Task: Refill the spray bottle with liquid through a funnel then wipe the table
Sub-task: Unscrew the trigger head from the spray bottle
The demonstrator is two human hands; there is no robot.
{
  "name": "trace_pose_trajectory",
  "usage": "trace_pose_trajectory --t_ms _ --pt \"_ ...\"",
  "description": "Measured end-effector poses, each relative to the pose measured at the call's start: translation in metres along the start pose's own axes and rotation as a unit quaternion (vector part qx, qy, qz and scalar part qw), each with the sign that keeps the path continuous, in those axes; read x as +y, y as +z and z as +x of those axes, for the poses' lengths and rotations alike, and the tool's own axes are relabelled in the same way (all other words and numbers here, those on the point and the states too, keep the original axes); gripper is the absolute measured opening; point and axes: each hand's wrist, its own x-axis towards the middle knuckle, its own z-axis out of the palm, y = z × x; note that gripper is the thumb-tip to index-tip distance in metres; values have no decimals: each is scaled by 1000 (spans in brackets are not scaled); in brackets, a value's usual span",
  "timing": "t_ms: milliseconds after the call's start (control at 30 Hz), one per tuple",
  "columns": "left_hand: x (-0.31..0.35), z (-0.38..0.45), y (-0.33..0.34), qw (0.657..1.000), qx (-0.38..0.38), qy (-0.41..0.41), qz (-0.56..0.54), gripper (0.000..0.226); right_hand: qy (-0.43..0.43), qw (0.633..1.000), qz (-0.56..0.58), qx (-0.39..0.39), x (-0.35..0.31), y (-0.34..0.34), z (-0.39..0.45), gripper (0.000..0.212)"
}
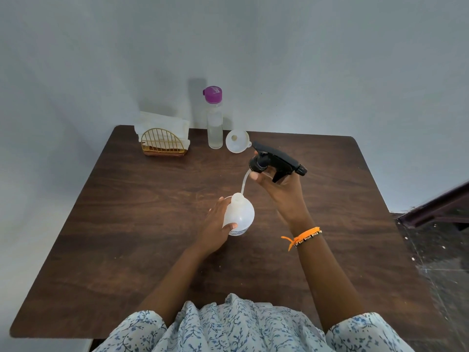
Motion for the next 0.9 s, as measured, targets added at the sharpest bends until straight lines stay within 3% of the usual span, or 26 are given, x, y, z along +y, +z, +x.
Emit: trace_pose_trajectory --t_ms 900 --pt "1 -2 -1 1000 9 15 17 66 -87 996 -28 15 -36 -8 9 36"
